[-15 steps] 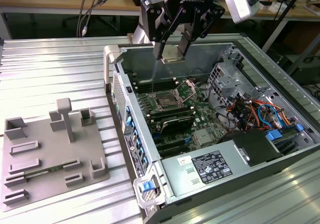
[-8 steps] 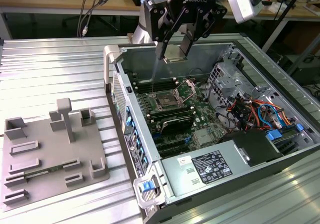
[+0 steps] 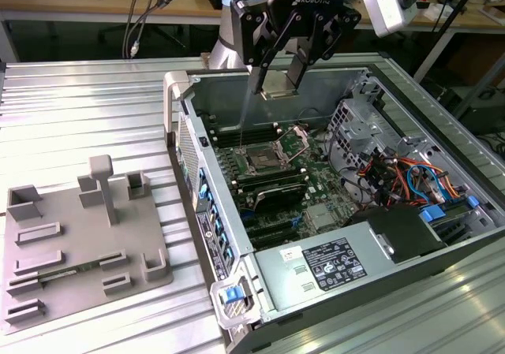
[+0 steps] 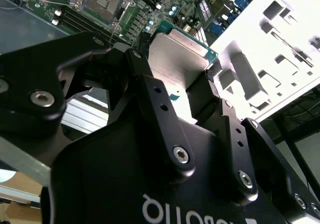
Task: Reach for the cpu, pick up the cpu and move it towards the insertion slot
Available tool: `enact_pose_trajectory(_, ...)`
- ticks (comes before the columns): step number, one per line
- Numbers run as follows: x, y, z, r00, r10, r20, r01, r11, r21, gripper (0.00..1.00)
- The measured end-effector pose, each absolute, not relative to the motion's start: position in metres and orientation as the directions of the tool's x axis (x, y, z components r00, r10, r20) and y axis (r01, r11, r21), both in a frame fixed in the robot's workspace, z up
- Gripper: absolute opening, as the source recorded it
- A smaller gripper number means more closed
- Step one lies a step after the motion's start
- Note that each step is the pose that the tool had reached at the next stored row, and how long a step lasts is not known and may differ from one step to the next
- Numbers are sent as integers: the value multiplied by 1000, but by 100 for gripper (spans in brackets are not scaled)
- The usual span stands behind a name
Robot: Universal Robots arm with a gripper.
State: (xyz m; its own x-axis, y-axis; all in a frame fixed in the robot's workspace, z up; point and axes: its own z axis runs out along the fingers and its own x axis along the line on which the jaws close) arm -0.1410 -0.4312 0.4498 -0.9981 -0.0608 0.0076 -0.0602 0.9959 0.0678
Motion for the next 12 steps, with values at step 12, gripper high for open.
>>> enact_pose_trajectory(12, -128, -431, 450, -998, -61, 8, -60, 996, 68, 55)
